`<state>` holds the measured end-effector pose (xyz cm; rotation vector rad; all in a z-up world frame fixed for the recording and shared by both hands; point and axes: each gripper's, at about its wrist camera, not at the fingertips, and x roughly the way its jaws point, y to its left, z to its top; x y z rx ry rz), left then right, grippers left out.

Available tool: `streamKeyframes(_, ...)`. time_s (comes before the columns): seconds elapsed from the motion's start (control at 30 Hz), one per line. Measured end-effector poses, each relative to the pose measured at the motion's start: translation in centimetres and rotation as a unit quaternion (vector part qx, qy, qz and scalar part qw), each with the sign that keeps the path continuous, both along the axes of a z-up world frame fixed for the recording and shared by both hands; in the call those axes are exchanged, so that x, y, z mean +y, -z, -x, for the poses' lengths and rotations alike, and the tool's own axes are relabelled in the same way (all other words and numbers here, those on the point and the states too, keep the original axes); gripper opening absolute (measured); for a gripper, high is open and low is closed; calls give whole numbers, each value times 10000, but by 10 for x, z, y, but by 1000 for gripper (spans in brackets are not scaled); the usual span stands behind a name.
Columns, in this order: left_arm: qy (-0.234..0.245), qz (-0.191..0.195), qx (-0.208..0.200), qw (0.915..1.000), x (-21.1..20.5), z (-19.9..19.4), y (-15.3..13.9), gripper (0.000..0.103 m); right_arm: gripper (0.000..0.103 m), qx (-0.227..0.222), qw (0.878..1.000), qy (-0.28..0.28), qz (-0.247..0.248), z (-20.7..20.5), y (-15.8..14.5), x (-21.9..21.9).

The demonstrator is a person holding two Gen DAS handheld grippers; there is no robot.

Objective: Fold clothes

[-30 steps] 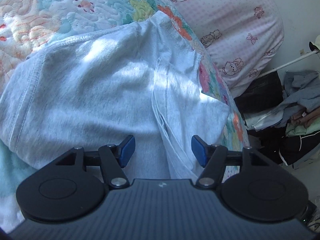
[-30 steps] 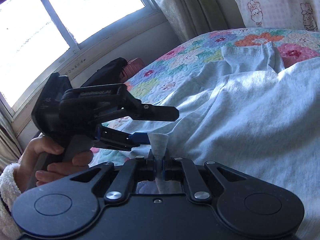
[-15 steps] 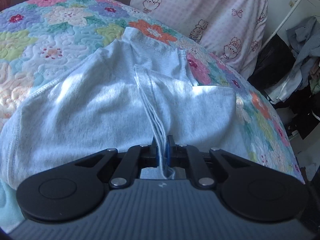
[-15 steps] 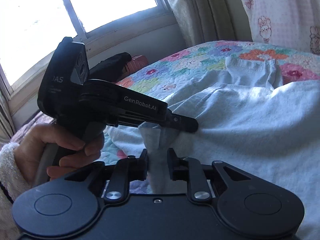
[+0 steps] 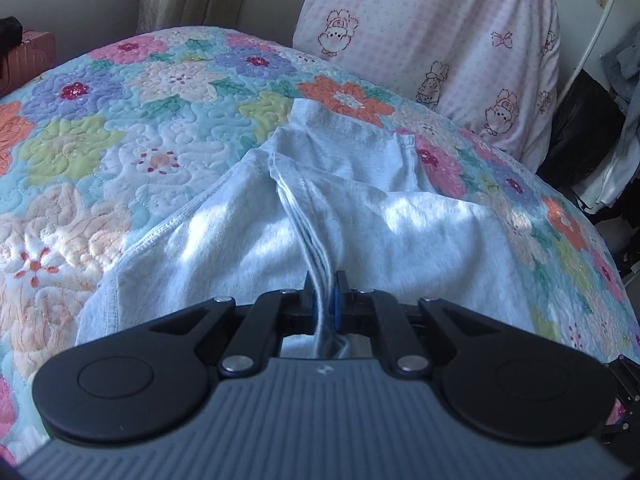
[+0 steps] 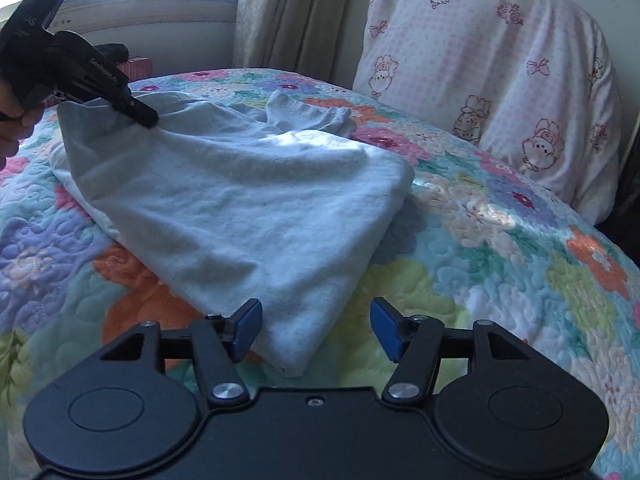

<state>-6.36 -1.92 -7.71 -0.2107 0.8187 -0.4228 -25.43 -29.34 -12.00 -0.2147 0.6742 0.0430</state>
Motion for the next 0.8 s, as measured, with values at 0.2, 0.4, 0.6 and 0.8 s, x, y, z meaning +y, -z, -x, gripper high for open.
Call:
streamKeyframes(0.2, -78, -37, -591, 9982, 16, -1, -23, 6, 69, 164, 9972, -259, -683, -1, -2, -9)
streamKeyframes(0.4, -397, -316, -128, 9986, 32, -10, -3, 6, 69, 367, 9966, -180, -715, -6, 19, 9)
streamKeyframes(0.6, -820, -139, -543, 9951, 65, -1, -30, 0, 69, 238, 9917, 280, -1229, -3, 24, -6)
streamKeyframes(0.8, -726, 7, 650, 9952, 92, 8, 7, 1, 69, 78, 9921, 432, -1175, 1, 21, -4)
